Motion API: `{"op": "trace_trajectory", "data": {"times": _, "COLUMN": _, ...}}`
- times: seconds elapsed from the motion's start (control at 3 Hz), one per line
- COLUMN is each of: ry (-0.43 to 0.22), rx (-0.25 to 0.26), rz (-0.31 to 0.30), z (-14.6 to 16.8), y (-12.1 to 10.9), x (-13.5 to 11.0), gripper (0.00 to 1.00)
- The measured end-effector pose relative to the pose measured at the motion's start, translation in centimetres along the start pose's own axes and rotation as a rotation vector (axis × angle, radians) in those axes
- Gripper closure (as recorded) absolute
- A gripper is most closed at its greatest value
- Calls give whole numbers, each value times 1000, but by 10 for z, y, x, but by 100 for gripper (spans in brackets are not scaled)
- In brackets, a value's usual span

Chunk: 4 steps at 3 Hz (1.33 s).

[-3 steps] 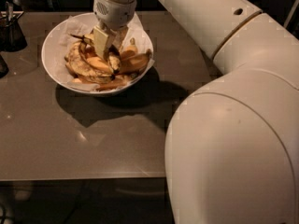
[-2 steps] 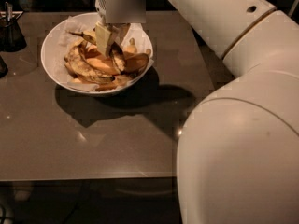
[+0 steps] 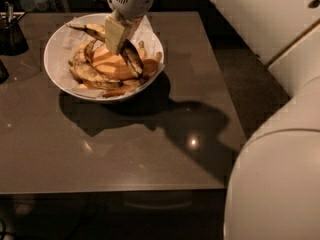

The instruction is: Pick banana from white bowl

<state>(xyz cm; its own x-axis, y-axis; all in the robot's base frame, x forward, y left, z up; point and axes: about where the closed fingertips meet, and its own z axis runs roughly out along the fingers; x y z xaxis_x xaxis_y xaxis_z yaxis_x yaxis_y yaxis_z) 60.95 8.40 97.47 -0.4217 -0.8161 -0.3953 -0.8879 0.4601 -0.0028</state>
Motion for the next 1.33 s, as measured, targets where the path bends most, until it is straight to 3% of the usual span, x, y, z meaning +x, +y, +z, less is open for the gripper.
{"op": "trace_trajectory", "data": {"times": 0.33, "ry": -3, "rx": 2, "rz": -11, "z": -1, "y": 1, "x": -1, "gripper": 100}}
{"op": "trace_trajectory", "data": {"times": 0.67, "ry": -53, "rx": -88, "rz": -61, "z": -37, "y": 66, "x": -8, "gripper": 100}}
{"op": "trace_trajectory", "data": {"times": 1.33, "ry": -19, "rx": -100, "rz": -86, "z": -27, "y": 67, "x": -2, "gripper": 100}}
